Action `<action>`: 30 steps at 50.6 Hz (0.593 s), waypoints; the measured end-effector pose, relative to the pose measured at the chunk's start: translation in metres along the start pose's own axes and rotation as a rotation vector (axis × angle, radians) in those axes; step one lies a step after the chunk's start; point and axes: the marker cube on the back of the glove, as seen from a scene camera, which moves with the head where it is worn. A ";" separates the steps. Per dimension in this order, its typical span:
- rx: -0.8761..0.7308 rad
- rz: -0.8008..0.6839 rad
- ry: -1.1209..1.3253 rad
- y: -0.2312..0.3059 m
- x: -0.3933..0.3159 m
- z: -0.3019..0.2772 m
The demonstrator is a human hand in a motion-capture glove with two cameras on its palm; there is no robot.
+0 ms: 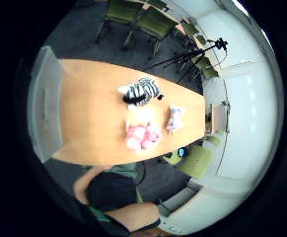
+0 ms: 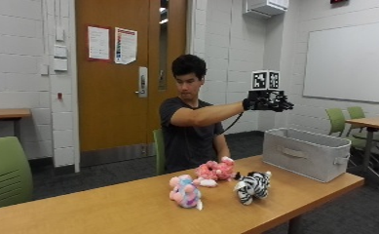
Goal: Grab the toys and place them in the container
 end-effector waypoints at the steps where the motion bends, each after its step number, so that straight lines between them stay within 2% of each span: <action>1: 0.001 -0.001 0.001 0.000 0.001 0.000; 19: 0.005 0.005 0.003 0.007 0.023 -0.003; 30: -0.002 0.007 0.027 0.034 0.062 -0.011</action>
